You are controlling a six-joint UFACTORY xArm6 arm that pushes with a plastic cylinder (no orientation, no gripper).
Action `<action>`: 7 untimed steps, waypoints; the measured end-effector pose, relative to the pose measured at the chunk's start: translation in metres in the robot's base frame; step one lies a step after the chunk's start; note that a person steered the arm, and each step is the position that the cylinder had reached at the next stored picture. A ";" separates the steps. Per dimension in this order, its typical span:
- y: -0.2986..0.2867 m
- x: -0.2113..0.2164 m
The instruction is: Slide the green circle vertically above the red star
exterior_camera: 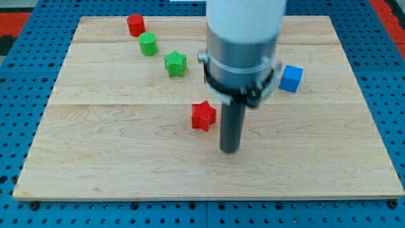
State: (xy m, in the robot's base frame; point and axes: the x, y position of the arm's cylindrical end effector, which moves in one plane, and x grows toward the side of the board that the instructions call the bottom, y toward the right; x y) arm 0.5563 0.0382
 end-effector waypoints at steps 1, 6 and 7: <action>-0.035 -0.036; -0.068 -0.120; -0.053 -0.113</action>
State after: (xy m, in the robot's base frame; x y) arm 0.4437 -0.0146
